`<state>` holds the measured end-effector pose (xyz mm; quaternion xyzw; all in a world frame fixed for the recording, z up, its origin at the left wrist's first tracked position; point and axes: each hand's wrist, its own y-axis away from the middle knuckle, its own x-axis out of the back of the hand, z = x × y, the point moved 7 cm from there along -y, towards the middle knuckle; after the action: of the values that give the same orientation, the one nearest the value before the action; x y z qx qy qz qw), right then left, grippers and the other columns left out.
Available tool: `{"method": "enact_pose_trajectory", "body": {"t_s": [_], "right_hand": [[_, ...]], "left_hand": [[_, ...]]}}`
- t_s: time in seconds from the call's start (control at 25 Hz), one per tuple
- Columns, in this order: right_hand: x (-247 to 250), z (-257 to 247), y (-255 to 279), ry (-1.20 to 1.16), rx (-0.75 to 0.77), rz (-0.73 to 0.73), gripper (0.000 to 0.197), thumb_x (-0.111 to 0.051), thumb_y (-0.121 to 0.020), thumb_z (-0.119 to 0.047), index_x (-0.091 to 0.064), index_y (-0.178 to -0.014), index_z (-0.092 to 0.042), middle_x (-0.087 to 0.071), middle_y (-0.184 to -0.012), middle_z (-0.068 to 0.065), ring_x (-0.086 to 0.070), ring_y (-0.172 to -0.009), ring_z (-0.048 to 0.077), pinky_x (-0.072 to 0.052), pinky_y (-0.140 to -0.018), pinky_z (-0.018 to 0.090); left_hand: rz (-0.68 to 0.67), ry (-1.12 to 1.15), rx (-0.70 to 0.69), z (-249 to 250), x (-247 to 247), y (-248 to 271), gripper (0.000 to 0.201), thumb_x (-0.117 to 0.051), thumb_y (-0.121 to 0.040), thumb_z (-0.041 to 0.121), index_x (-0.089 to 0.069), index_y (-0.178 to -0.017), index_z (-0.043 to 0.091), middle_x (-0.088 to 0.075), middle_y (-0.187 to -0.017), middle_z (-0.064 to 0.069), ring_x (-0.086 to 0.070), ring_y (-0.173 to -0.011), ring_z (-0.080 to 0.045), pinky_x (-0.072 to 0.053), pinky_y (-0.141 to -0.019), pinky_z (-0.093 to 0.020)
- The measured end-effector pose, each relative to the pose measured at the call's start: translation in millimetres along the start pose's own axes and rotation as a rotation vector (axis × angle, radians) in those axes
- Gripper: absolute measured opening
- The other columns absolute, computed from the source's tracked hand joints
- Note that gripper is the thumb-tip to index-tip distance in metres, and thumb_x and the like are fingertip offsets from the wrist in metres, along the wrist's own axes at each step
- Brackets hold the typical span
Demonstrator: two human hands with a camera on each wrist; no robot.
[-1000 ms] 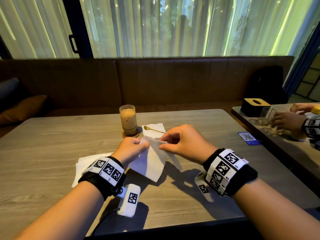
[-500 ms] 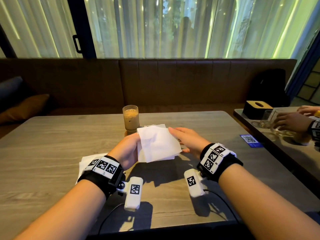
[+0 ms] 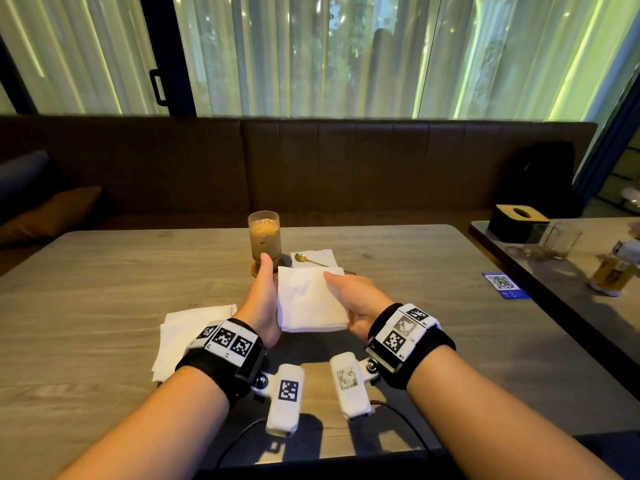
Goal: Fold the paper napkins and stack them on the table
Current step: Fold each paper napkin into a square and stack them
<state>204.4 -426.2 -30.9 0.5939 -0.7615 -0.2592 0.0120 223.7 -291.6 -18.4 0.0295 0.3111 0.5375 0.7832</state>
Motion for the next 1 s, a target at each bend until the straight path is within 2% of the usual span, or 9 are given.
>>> {"method": "enact_pose_trajectory", "body": {"t_s": [0.08, 0.16, 0.28, 0.44, 0.56, 0.72, 0.84, 0.92, 1.0], "right_hand": [[5.7, 1.1, -1.8, 0.035, 0.011, 0.063, 0.017, -0.066, -0.099, -0.014, -0.066, -0.115, -0.009, -0.076, -0.111, 0.020, -0.075, -0.098, 0.037, -0.063, -0.082, 0.052], [8.4, 5.4, -4.7, 0.042, 0.012, 0.106, 0.021, -0.072, -0.094, -0.012, -0.068, -0.114, -0.007, -0.078, -0.104, 0.020, -0.077, -0.088, 0.037, -0.064, -0.071, 0.046], [5.1, 12.0, -3.8, 0.066, -0.021, 0.091, 0.027, -0.075, -0.092, -0.017, -0.069, -0.116, -0.007, -0.079, -0.104, 0.018, -0.077, -0.090, 0.036, -0.065, -0.072, 0.046], [-7.4, 22.8, 2.2, 0.184, -0.113, -0.041, 0.024, -0.071, -0.096, -0.019, -0.067, -0.117, -0.009, -0.080, -0.097, 0.012, -0.078, -0.086, 0.025, -0.065, -0.063, 0.035], [-18.3, 21.7, -0.5, 0.366, -0.070, -0.052, 0.033, -0.076, -0.091, -0.024, -0.069, -0.119, -0.009, -0.080, -0.100, 0.012, -0.077, -0.098, 0.031, -0.063, -0.089, 0.045], [-56.4, 24.0, 7.0, 0.466, -0.085, -0.149, 0.029, -0.072, -0.096, -0.019, -0.068, -0.120, -0.003, -0.072, -0.095, 0.013, -0.066, -0.061, 0.015, -0.054, -0.045, 0.023], [-91.5, 34.3, 2.2, 0.534, -0.077, -0.179, 0.026, -0.072, -0.096, -0.018, -0.068, -0.117, -0.002, -0.070, -0.093, 0.014, -0.062, -0.057, 0.015, -0.054, -0.043, 0.022], [-112.8, 43.7, -4.7, 0.562, -0.068, -0.189, 0.012, -0.070, -0.097, -0.015, -0.068, -0.099, -0.003, -0.067, -0.080, 0.013, -0.059, -0.053, 0.016, -0.053, -0.041, 0.022], [-129.0, 54.6, -15.9, 0.599, -0.068, -0.168, 0.013, -0.070, -0.096, -0.014, -0.066, -0.087, -0.007, -0.063, -0.072, 0.013, -0.057, -0.052, 0.018, -0.052, -0.040, 0.024]], "left_hand": [[-0.031, -0.089, 0.039, -2.2, -5.0, 5.6, 0.058, -0.044, -0.099, 0.065, -0.066, -0.123, 0.018, -0.078, -0.114, -0.017, -0.073, -0.106, -0.035, -0.058, -0.093, -0.050], [0.030, -0.209, 0.020, -2.9, 1.5, 6.3, 0.037, -0.063, -0.099, 0.037, -0.064, -0.128, 0.013, -0.079, -0.110, -0.016, -0.075, -0.103, -0.034, -0.060, -0.088, -0.047], [0.111, -0.281, -0.047, 1.7, 18.2, 5.5, 0.028, -0.066, -0.097, 0.010, -0.064, -0.126, 0.009, -0.077, -0.112, -0.017, -0.074, -0.104, -0.034, -0.061, -0.088, -0.048], [0.177, -0.424, -0.098, 13.8, 48.7, 16.7, 0.017, -0.064, -0.100, 0.013, -0.069, -0.116, 0.014, -0.079, -0.107, -0.010, -0.076, -0.099, -0.028, -0.062, -0.081, -0.041], [0.173, -0.604, -0.142, 23.1, 77.7, 37.1, 0.014, -0.064, -0.100, 0.016, -0.074, -0.111, 0.017, -0.082, -0.099, -0.005, -0.078, -0.087, -0.018, -0.060, -0.068, -0.029], [0.221, -0.739, -0.190, 43.9, 125.8, 66.6, 0.016, -0.067, -0.098, 0.016, -0.075, -0.113, 0.015, -0.082, -0.097, -0.008, -0.078, -0.085, -0.022, -0.058, -0.068, -0.031], [0.318, -0.839, -0.245, 60.1, 160.0, 77.5, 0.014, -0.070, -0.096, 0.016, -0.074, -0.110, 0.016, -0.081, -0.081, -0.006, -0.074, -0.073, -0.018, -0.054, -0.062, -0.029], [0.412, -0.876, -0.271, 63.5, 178.3, 78.9, 0.013, -0.073, -0.094, 0.013, -0.073, -0.107, 0.015, -0.079, -0.075, -0.007, -0.071, -0.061, -0.013, -0.052, -0.053, -0.023], [0.493, -0.885, -0.260, 61.2, 200.4, 73.0, 0.018, -0.079, -0.089, 0.012, -0.074, -0.106, 0.012, -0.080, -0.079, -0.010, -0.075, -0.063, -0.017, -0.060, -0.059, -0.029]]}}
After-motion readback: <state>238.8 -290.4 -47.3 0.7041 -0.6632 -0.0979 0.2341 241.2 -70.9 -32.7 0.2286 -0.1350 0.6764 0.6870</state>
